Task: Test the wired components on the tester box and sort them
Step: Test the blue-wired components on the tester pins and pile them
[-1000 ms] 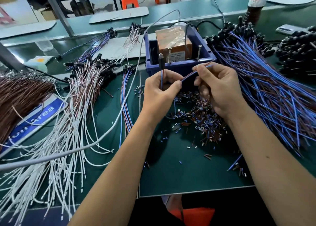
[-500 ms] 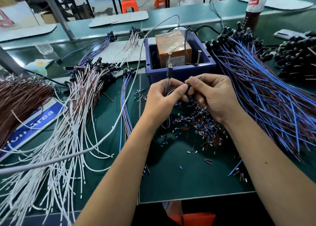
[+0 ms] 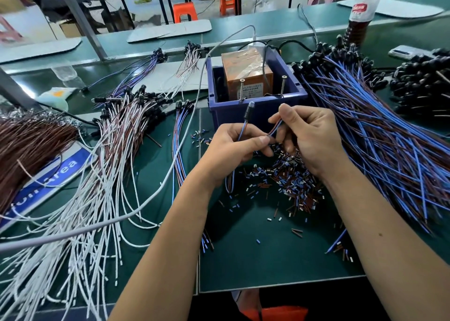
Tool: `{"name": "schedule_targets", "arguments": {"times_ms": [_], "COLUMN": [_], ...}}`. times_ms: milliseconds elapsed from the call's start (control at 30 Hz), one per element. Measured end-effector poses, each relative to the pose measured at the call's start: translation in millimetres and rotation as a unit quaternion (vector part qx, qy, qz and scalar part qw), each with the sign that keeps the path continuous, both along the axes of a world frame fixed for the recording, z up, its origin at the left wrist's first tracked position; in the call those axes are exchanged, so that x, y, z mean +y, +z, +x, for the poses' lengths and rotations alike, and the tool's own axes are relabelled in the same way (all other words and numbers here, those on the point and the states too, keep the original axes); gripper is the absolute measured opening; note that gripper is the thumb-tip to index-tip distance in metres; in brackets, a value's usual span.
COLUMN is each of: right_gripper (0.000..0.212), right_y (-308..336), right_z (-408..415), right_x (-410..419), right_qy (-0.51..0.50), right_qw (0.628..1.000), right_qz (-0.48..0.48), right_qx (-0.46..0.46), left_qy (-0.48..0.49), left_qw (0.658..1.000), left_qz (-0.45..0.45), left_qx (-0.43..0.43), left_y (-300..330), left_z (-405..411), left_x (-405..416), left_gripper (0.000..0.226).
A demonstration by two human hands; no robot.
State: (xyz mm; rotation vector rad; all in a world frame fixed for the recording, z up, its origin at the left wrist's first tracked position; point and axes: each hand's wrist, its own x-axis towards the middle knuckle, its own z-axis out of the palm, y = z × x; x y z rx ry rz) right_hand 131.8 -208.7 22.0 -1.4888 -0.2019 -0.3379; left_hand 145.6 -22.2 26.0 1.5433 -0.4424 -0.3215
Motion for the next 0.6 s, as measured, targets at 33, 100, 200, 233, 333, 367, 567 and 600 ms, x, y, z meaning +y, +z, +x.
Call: {"name": "schedule_targets", "arguments": {"times_ms": [33, 100, 200, 233, 333, 367, 567, 600], "right_gripper": [0.031, 0.031, 0.031, 0.032, 0.033, 0.032, 0.035, 0.036], "right_y": [-0.1, 0.3, 2.1, 2.6, 2.9, 2.7, 4.4, 4.7], "right_z": [-0.2, -0.7, -1.7, -2.0, -2.8, -2.9, -5.3, -5.7], "right_x": [-0.1, 0.0, -0.9, -1.4, -0.9, -0.5, -1.2, -1.0], "right_qy": [0.000, 0.003, 0.006, 0.007, 0.010, 0.009, 0.020, 0.022], "right_qw": [1.000, 1.000, 0.999, 0.999, 0.999, 0.998, 0.998, 0.999], "right_qz": [-0.010, -0.026, -0.038, -0.041, -0.052, -0.055, -0.051, -0.047], "right_qx": [0.002, 0.004, 0.006, 0.008, 0.014, 0.015, 0.008, 0.007], "left_qy": [-0.012, -0.023, -0.019, -0.015, 0.013, 0.018, 0.009, 0.007], "left_qw": [1.000, 1.000, 0.999, 0.998, 0.999, 1.000, 1.000, 1.000], "left_qz": [0.006, 0.009, -0.005, -0.010, 0.006, 0.015, -0.004, -0.015], "left_qx": [0.005, 0.015, 0.045, 0.055, 0.032, 0.017, -0.005, -0.003], "left_y": [0.1, 0.3, 0.1, -0.3, -2.0, -2.4, 2.3, 3.1], "left_z": [-0.3, -0.6, 1.2, 2.4, 4.3, 4.2, 1.5, 1.0], "left_x": [1.0, 1.4, 1.4, 1.5, 1.0, 0.7, 2.3, 2.0], "left_gripper": [0.016, 0.023, 0.027, 0.028, 0.022, 0.018, 0.016, 0.016]}}
